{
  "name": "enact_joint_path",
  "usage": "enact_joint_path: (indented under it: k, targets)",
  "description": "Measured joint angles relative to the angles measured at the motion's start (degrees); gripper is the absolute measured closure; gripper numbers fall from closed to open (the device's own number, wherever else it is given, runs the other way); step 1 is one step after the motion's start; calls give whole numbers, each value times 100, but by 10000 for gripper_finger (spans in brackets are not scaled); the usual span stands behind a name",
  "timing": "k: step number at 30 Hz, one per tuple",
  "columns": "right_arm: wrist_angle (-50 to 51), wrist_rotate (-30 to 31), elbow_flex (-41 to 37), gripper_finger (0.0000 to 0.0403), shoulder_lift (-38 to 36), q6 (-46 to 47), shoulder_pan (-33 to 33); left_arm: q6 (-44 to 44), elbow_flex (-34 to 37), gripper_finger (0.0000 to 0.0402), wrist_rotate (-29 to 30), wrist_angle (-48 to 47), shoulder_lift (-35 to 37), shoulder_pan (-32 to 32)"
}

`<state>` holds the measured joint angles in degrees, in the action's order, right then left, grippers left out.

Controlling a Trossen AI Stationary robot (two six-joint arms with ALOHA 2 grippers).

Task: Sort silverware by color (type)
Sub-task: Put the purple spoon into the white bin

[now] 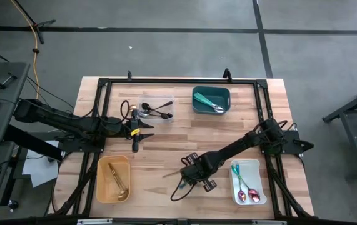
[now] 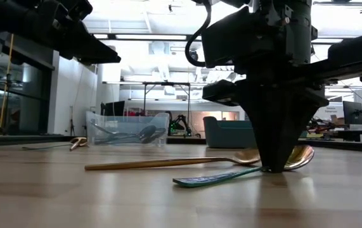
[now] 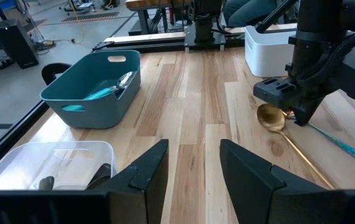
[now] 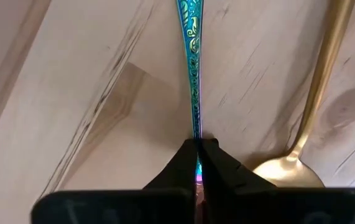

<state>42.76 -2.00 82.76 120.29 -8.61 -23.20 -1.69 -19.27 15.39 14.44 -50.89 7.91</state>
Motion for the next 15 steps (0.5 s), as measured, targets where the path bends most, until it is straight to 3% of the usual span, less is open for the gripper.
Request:
enact_joint_path:
  k: [15]
  targets:
    - [-70, -24, 0, 402, -2, 220, -7, 9, 0, 266, 1, 0, 0, 0]
